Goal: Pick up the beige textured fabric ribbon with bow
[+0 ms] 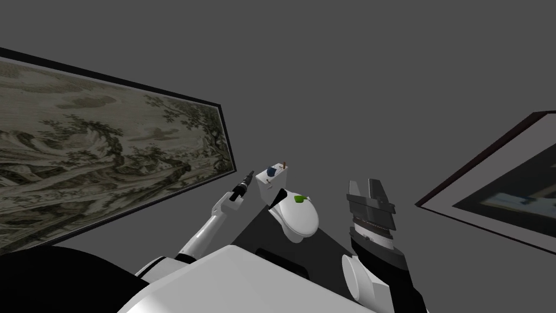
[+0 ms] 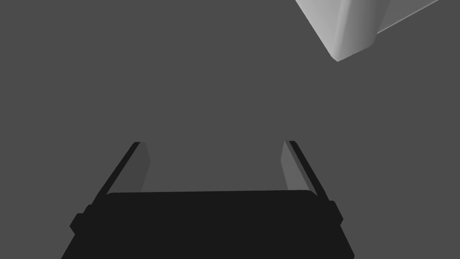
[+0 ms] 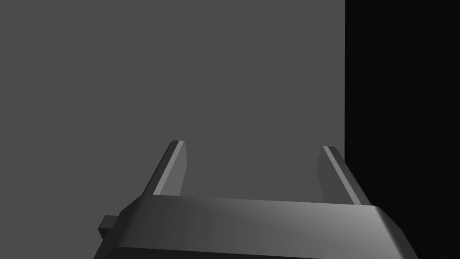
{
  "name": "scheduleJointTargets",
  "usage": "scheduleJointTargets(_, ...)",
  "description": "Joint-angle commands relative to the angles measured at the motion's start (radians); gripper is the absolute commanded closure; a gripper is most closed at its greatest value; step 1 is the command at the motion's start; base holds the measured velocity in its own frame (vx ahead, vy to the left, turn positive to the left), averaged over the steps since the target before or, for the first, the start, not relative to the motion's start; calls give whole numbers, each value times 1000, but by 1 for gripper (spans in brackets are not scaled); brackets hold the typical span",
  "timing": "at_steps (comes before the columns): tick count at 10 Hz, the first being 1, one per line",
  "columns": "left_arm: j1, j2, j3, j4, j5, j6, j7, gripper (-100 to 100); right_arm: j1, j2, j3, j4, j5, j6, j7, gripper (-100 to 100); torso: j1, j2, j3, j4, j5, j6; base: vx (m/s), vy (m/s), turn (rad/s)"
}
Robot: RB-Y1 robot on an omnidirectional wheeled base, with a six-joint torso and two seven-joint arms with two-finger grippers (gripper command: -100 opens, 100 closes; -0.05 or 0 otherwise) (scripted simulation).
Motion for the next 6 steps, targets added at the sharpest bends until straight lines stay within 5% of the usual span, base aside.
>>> scheduleJointTargets(1, -47, 25, 19, 50, -1, 47, 13, -100, 0, 0, 0, 0, 0, 0, 0, 0, 0, 0, 0, 0, 0, 0, 11, -67, -18)
scheduleJointTargets(6, -135, 58, 55, 189, -3, 153, 31, -100, 0, 0, 0, 0, 0, 0, 0, 0, -5, 0, 0, 0, -1, 0, 3, -91, -3)
